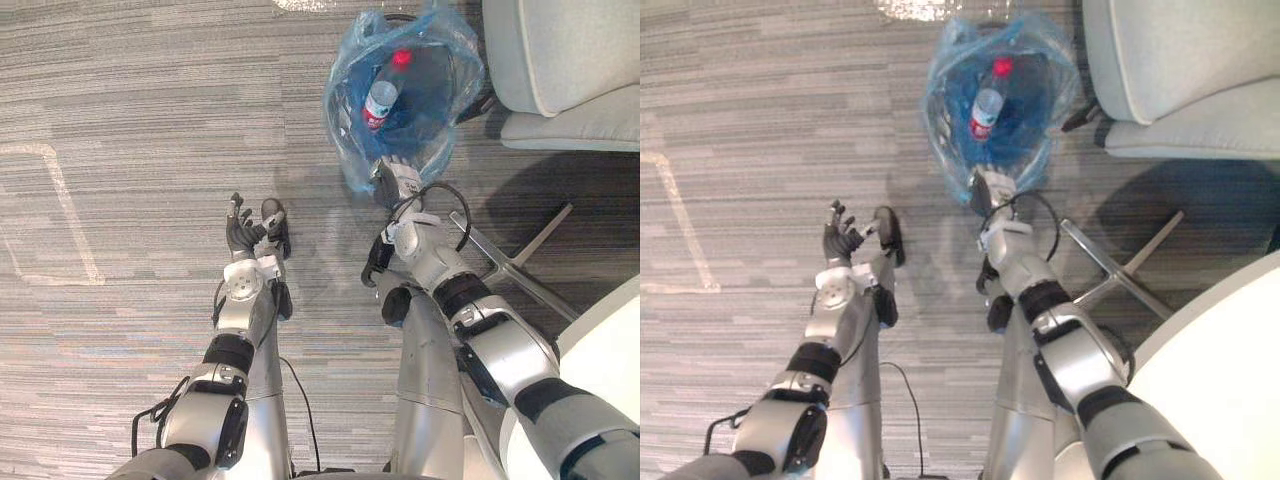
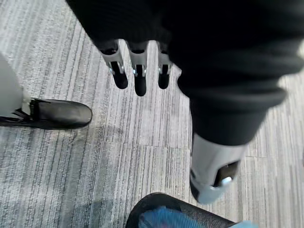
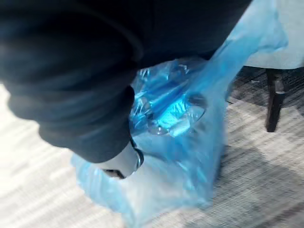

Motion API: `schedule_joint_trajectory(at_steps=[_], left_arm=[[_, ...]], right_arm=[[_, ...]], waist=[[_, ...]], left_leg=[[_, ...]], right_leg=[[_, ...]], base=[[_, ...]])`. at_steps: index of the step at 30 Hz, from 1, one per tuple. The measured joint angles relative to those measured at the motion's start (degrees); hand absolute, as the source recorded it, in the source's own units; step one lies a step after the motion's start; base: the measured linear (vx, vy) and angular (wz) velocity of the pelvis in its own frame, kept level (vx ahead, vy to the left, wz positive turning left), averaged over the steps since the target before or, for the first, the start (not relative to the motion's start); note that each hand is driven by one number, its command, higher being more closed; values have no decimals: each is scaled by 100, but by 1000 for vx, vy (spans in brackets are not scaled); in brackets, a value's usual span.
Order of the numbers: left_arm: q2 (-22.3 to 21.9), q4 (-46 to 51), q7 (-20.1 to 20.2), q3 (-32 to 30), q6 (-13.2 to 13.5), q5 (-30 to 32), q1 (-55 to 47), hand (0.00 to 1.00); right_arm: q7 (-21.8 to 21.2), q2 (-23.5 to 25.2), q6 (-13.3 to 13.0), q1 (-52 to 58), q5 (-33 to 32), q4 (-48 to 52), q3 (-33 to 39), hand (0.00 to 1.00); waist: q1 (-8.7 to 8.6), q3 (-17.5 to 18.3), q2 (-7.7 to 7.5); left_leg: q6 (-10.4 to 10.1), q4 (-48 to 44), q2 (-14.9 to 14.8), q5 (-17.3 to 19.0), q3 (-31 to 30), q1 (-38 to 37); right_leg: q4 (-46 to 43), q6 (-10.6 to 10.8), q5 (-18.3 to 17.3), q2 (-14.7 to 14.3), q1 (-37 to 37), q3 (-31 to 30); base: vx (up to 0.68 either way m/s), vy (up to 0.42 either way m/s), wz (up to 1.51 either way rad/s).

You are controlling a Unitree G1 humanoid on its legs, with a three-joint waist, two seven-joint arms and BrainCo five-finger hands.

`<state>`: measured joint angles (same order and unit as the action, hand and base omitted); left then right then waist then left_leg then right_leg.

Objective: Gather rubbish on tea table into small bin, then transfer packed bag to large trash can.

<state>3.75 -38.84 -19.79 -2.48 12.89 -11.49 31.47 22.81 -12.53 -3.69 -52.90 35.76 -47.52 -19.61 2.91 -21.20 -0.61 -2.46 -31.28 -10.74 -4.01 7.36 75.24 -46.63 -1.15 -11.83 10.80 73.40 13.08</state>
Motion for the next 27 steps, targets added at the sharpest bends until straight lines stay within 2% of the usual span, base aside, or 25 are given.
schedule_joint_trajectory(at_steps=[4,6,10,17,18,21,25,27], left_arm=[[-8,62,25,137,-33,12,-361,0],[-11,153,41,146,-40,14,-603,0],[-42,87,159,173,-122,27,-1165,0],[-128,-507,276,117,-225,307,-1764,0],[-131,-595,339,116,-246,371,-1908,0],[-207,-800,419,123,-273,480,-2172,0],[-239,-1285,550,146,-370,666,-2458,0],[-215,-1499,606,168,-384,749,-2495,0]], right_arm=[[29,201,-52,462,-213,579,93,100],[47,312,-81,669,-245,798,110,100],[38,559,-142,1140,-480,1039,132,100],[-90,630,-217,1920,-891,2133,5,100],[-152,666,-240,2150,-952,2429,-32,100],[-219,711,-329,2616,-1119,2893,-85,100],[-390,811,-486,3174,-1217,3199,-82,100],[-476,790,-510,3298,-1324,3317,-56,100]], waist=[[3,21,-34],[3,46,-78],[8,88,-121],[8,219,-270],[4,310,-333],[-16,609,-386],[-20,1080,-381],[-31,1174,-377]], left_leg=[[-41,125,-78,115,16,-594],[-56,321,-82,93,62,-943],[-56,701,-66,9,171,-1845],[-97,1302,-67,37,329,-3350],[-100,1458,-59,35,389,-3647],[-108,1764,-17,30,459,-4181],[-176,2400,73,-44,586,-5045],[-187,2595,125,-92,597,-5321]], right_leg=[[282,31,1,-117,-635,13],[494,87,9,-163,-967,4],[940,59,158,-215,-1852,15],[1803,149,285,-369,-3397,-3],[1977,158,310,-385,-3680,-9],[2328,212,358,-412,-4200,-18],[3096,306,584,-511,-5039,-117],[3467,338,751,-569,-5387,-143]], base=[[-40,-45,-12],[-31,-28,-7],[7,-13,-4],[71,-10,-6],[132,-5,-9],[114,-2,-4],[134,7,-14],[121,19,-6]])
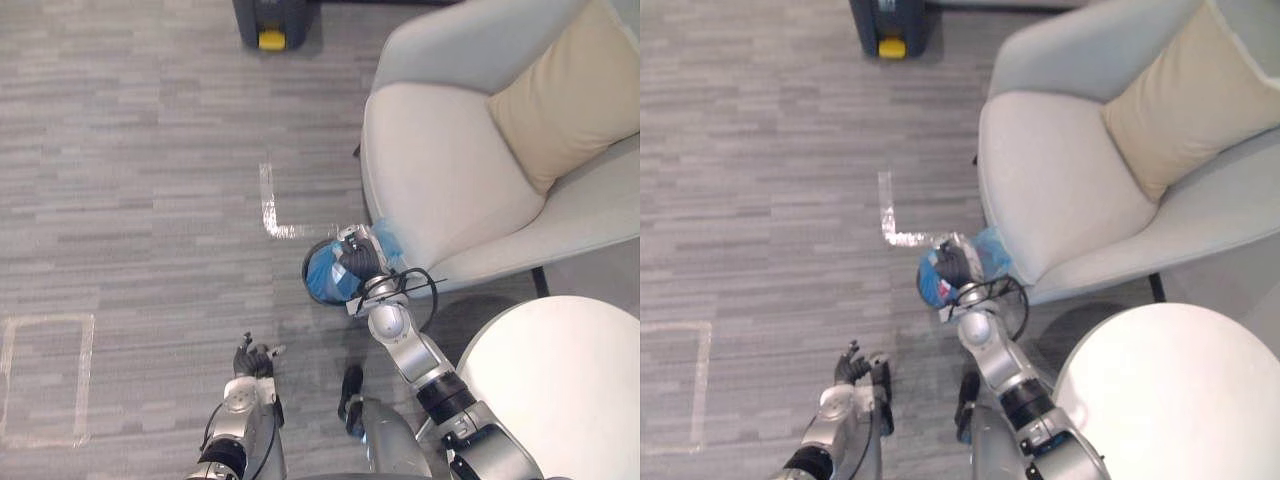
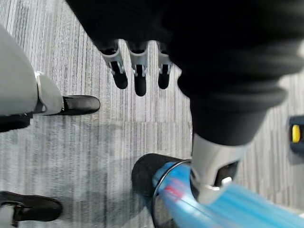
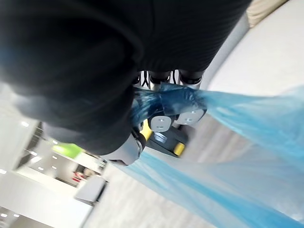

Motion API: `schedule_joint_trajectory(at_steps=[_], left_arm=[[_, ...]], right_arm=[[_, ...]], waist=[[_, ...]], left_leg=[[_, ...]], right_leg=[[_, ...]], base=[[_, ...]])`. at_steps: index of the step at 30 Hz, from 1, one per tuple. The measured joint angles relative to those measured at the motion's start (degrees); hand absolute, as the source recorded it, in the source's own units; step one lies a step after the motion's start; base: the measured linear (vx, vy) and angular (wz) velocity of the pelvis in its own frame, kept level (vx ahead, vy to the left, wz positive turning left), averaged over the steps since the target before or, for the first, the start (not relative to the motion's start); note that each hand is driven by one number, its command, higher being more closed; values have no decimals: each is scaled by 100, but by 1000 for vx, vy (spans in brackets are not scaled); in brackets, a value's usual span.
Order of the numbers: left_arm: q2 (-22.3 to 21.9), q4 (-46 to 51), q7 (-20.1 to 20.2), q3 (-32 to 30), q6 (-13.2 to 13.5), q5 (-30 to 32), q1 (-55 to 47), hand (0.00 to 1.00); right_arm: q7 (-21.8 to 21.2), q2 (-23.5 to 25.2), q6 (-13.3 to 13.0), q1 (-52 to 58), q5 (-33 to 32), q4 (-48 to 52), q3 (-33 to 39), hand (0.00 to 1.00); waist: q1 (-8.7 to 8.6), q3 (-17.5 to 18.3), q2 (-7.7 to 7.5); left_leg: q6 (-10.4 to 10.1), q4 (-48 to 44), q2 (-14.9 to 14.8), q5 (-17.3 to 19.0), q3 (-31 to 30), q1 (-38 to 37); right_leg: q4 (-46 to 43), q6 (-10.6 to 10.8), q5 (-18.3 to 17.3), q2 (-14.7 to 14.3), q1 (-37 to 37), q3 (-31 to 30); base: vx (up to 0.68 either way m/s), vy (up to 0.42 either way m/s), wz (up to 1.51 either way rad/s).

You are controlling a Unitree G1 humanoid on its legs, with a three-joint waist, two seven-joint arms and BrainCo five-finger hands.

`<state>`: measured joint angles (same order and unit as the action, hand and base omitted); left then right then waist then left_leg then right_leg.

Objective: Gather rubbish on tea table into small bin, then transfer packed bag to large trash can.

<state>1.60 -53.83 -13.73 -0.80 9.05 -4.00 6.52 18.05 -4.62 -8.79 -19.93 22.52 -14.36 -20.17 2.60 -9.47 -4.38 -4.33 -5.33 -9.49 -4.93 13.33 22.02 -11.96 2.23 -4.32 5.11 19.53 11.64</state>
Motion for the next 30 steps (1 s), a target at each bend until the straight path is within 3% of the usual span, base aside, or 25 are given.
schedule_joint_trajectory(at_steps=[4,12,18,22,30], left_arm=[[80,-157,44,12,-47,175,-177,0],[346,247,59,296,-53,286,-561,0],[686,2115,175,1030,-40,280,-964,0],[1038,3311,307,1408,219,286,-950,0],[1792,4092,679,2134,444,637,-696,0]], right_arm=[[-229,-16,-41,264,-268,8,228,100],[-895,-198,-176,768,-1085,456,187,100],[-1317,-678,-263,760,-1650,973,40,100],[-1632,-1122,-353,746,-2245,1239,-204,100],[-2070,-1904,-443,540,-3174,1859,-516,100]], waist=[[-69,74,24],[-86,258,159],[-102,426,215],[-156,574,251],[-266,748,321]], left_leg=[[22,242,103,-26,0,-488],[42,800,250,-227,16,-1166],[5,1127,364,-303,-101,-1415],[8,1129,384,-304,-85,-1544],[47,1152,337,-331,54,-1643]], right_leg=[[540,81,198,-28,-615,-32],[844,133,350,-1,-1094,-126],[1043,234,427,27,-1199,-278],[1212,194,564,28,-1377,-327],[1367,167,702,-33,-1471,-488]], base=[[68,28,-1],[-9,30,-4],[-45,50,-8],[20,20,-6],[20,0,-12]])
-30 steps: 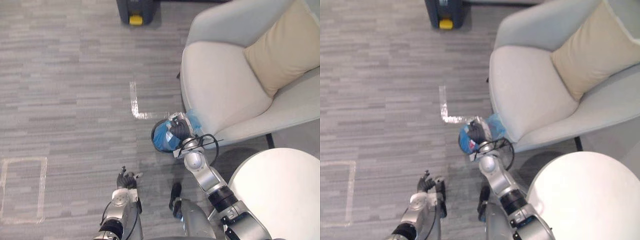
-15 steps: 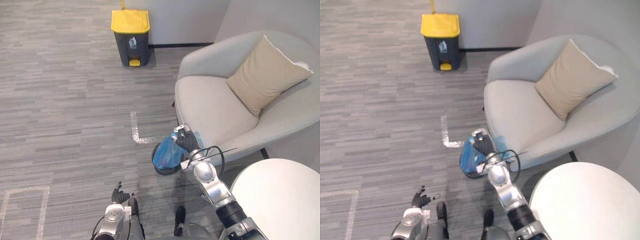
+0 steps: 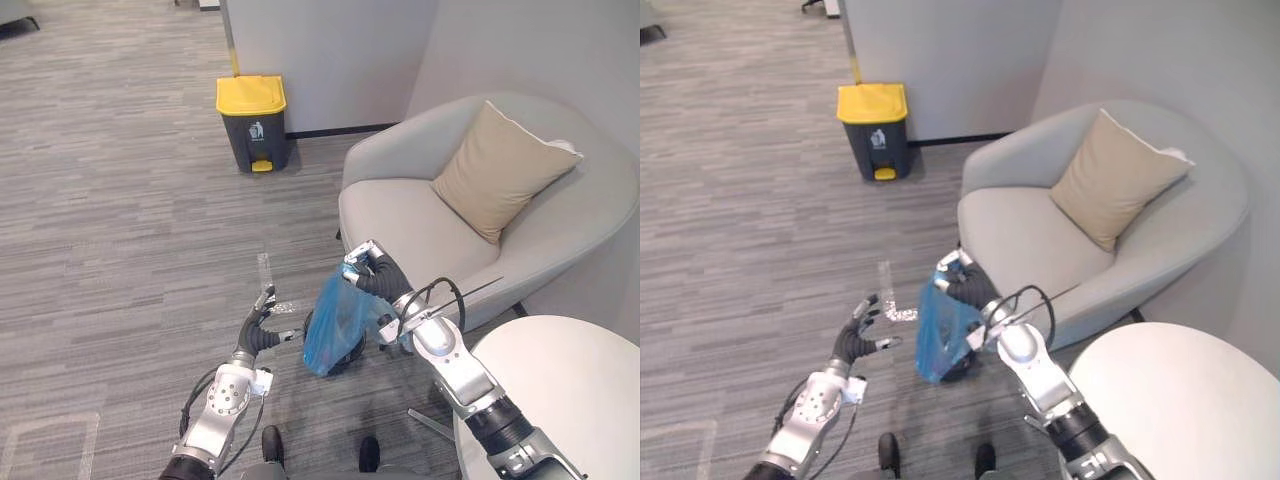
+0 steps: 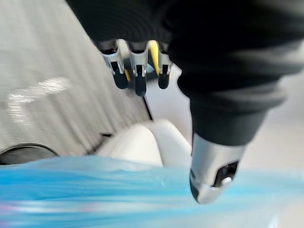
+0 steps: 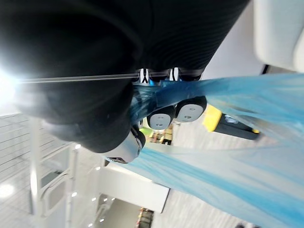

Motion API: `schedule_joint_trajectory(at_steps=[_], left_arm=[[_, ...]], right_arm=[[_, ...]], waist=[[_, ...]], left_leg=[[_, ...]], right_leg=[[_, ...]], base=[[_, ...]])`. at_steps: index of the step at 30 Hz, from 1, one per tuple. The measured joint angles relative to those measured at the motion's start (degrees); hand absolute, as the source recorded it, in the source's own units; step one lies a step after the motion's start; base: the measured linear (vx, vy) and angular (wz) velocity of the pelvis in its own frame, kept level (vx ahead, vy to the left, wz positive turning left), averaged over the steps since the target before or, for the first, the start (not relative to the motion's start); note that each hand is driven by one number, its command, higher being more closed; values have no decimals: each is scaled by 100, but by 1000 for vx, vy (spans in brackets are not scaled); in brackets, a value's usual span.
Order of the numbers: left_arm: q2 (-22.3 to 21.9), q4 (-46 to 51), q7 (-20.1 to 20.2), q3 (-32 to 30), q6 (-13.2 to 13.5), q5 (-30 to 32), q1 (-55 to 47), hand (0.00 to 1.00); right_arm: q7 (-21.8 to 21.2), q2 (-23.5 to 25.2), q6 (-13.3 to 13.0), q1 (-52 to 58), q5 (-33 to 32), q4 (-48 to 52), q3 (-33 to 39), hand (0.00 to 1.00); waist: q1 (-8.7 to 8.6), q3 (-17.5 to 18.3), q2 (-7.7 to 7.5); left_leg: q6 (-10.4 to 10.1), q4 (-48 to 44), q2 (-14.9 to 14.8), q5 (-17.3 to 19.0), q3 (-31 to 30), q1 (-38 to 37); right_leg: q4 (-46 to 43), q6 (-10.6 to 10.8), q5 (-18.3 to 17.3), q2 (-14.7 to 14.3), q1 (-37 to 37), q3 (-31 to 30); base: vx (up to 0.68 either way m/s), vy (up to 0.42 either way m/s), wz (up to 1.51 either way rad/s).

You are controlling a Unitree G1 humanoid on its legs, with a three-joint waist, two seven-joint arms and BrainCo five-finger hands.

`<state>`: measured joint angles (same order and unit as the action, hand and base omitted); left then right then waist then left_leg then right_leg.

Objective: Gather rubbish on tea table into small bin, then transfer packed bag to large trash can.

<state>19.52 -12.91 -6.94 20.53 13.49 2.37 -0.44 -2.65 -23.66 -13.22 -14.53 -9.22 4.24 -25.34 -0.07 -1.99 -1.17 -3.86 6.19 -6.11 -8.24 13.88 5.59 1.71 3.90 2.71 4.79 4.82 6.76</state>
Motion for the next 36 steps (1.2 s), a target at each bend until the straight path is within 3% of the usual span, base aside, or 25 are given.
schedule_joint_trajectory(at_steps=[5,12,22,30,31,36], left_arm=[[316,92,224,424,90,299,395,0],[321,77,332,938,138,549,890,0],[-522,-1209,219,1098,118,773,1010,0],[-906,-2126,57,1239,-31,896,1024,0],[-935,-2230,32,1249,-47,975,1024,100],[-1065,-2471,-146,1243,-162,1102,1054,100]], right_arm=[[-198,-196,-34,-211,-615,393,-97,100],[-368,-194,-45,-512,-1213,697,-453,100],[-404,434,-27,-726,-1455,814,-736,100],[-375,824,25,-944,-1622,547,-983,100],[-363,832,29,-1010,-1685,548,-1034,100],[-355,1059,30,-1040,-2021,548,-1124,100]], waist=[[-76,34,-13],[-168,75,-31],[-268,149,-81],[-273,257,-146],[-274,258,-146],[-280,260,-148]], left_leg=[[-5,12,-36,3,132,-69],[-6,13,-35,3,300,-137],[-8,14,-39,5,462,-180],[-8,14,-39,5,533,-202],[-8,14,-37,5,536,-207],[-50,15,-43,34,538,-222]], right_leg=[[60,-21,55,-42,-11,-140],[73,-19,111,-47,9,-305],[56,5,163,-51,83,-501],[50,4,191,-51,104,-567],[49,11,191,-51,101,-569],[38,31,173,-47,94,-571]], base=[[-8,-5,-15],[1,2,-12],[-3,-2,-9],[9,-5,-4],[0,0,0],[0,0,0]])
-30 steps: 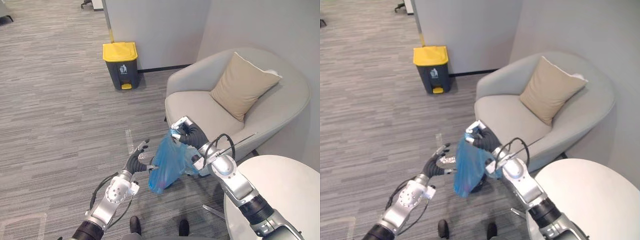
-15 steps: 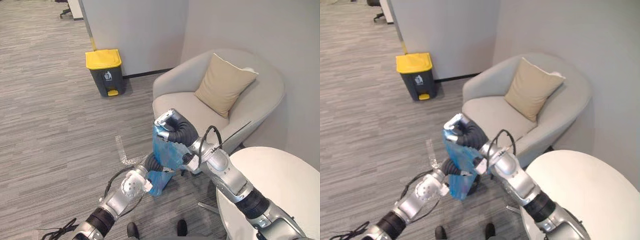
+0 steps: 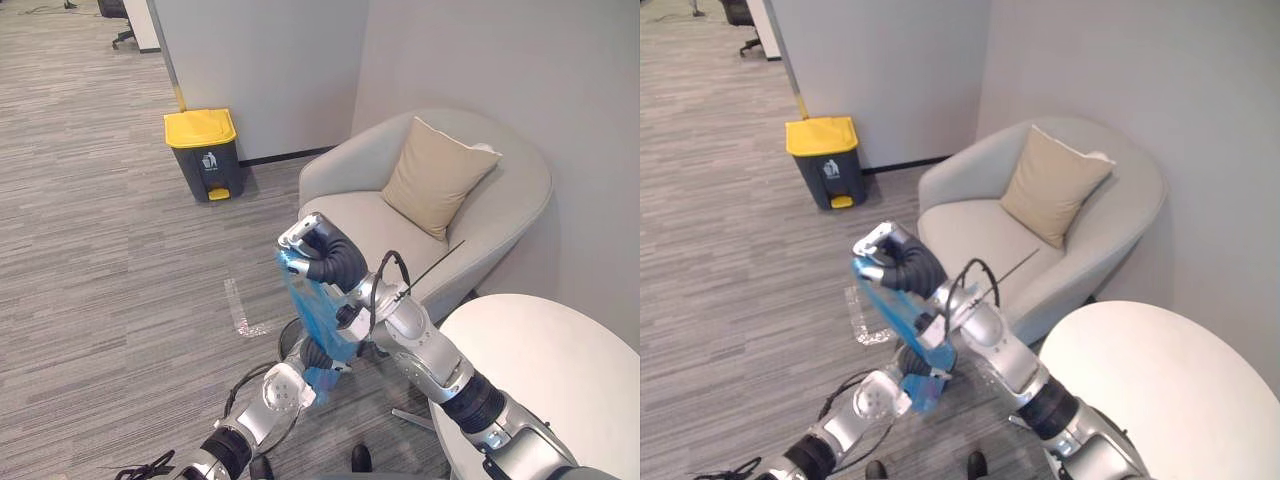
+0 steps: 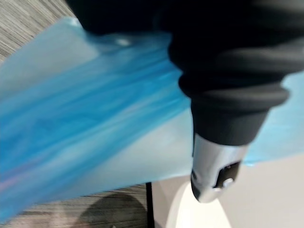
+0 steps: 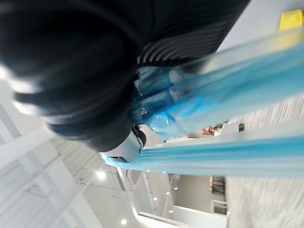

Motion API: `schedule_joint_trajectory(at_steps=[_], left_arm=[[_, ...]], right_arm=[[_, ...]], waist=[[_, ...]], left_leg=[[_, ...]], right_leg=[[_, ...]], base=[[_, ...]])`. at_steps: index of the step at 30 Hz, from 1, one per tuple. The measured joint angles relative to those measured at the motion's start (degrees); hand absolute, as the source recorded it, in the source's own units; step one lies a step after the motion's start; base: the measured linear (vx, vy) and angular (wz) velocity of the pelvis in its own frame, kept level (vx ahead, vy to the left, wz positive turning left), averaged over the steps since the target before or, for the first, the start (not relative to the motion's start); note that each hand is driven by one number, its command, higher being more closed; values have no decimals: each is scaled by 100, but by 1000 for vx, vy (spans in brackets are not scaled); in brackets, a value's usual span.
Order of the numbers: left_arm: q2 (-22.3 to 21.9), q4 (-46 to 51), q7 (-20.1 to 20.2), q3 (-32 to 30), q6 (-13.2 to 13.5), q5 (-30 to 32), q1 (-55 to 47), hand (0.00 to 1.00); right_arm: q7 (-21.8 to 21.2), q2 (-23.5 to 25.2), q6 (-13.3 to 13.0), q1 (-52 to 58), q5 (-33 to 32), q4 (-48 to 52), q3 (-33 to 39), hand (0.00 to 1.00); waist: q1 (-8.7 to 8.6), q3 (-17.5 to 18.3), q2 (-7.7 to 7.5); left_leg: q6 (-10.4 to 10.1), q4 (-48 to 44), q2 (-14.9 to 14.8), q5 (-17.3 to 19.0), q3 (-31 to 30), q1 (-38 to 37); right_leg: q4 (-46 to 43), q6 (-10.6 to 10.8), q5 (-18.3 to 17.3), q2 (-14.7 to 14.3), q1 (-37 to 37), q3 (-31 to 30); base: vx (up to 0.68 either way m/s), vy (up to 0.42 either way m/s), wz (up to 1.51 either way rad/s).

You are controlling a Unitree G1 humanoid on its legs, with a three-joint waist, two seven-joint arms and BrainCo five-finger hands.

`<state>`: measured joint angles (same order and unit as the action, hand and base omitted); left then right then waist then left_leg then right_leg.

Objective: Gather rubbish on tea table into small bin, then transfer packed bag to large trash can.

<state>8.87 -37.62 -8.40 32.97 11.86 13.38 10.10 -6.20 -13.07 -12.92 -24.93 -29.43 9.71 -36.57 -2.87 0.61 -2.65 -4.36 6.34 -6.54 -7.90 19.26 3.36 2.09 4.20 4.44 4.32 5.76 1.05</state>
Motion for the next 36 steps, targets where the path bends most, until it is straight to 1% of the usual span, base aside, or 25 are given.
schedule_joint_trajectory(at_steps=[4,8,11,12,15,19,23,25,26,27,29,30,32,36], left_arm=[[-97,-142,-46,-6,-95,-242,27,100],[-129,-146,-125,-10,-102,-460,48,100],[-123,-146,-150,-58,-103,-508,48,100],[-118,-146,-151,-64,-103,-558,48,100],[-117,-132,-150,-201,-106,-632,44,100],[-29,56,-151,-538,-107,-840,-26,100],[6,348,-157,-857,-103,-1026,-165,100],[20,448,-158,-994,-102,-1108,-251,100],[38,489,-158,-1073,-101,-1141,-305,100],[45,500,-157,-1107,-100,-1144,-327,100],[74,576,-160,-1246,-99,-1147,-455,100],[78,588,-160,-1273,-99,-1148,-480,100],[122,736,-160,-1411,-99,-1217,-648,100],[143,761,-159,-1636,-97,-1245,-866,100]], right_arm=[[2,126,5,2,-232,0,-23,100],[-32,204,3,4,-454,0,-69,100],[-51,234,2,44,-513,0,-74,100],[-61,258,0,87,-555,0,-74,0],[-144,375,-19,371,-545,-1,-72,0],[-230,335,-63,877,-383,-241,50,0],[-221,106,-63,1309,144,-427,280,0],[-165,-14,-66,1469,583,-435,448,0],[-94,-96,-76,1487,997,-434,519,0],[-62,-137,-92,1487,1197,-434,545,0],[134,-293,-194,1496,2060,-433,752,0],[173,-323,-215,1498,2167,-433,795,0],[380,-379,-311,1638,2748,-421,1074,0],[587,-494,-347,2051,3336,-421,1276,0]], waist=[[-12,5,-6],[-33,10,-12],[-43,11,-13],[-44,11,-13],[-46,12,-16],[-45,28,-41],[-44,37,-53],[-47,39,-56],[-48,41,-60],[-48,42,-61],[-46,43,-63],[-46,43,-63],[-43,46,-66],[-21,46,-67]], left_leg=[[-2,1,2,1,-3,0],[-2,1,3,1,-4,-6],[-2,1,3,1,-4,-14],[-3,1,3,2,-4,-20],[-5,1,3,4,-5,-26],[-6,1,2,7,-7,-23],[-8,1,2,18,-24,-21],[-2,2,9,23,-34,-21],[-3,2,11,26,-36,-20],[-4,2,11,26,-37,-20],[-5,2,11,28,-50,-18],[-6,2,11,28,-54,-17],[-6,1,11,28,-91,5],[-11,1,12,31,-106,16]], right_leg=[[-7,-19,-16,9,1,2],[-22,-16,-17,11,3,1],[-37,-8,-23,13,3,0],[-52,2,-30,13,4,0],[-77,-3,-53,17,9,0],[-78,-8,-65,23,9,1],[-82,19,-102,49,14,12],[-87,24,-112,60,13,17],[-86,25,-113,64,13,18],[-86,25,-113,65,12,19],[-84,25,-117,64,9,26],[-84,24,-119,64,7,29],[-80,26,-125,65,7,60],[-79,31,-126,65,3,81]], base=[[0,0,0],[0,0,0],[0,0,0],[0,0,0],[0,0,0],[0,0,0],[2,-1,1],[23,-5,3],[0,0,0],[35,-9,1],[0,0,0],[6,-2,3],[0,0,7],[0,0,2]])
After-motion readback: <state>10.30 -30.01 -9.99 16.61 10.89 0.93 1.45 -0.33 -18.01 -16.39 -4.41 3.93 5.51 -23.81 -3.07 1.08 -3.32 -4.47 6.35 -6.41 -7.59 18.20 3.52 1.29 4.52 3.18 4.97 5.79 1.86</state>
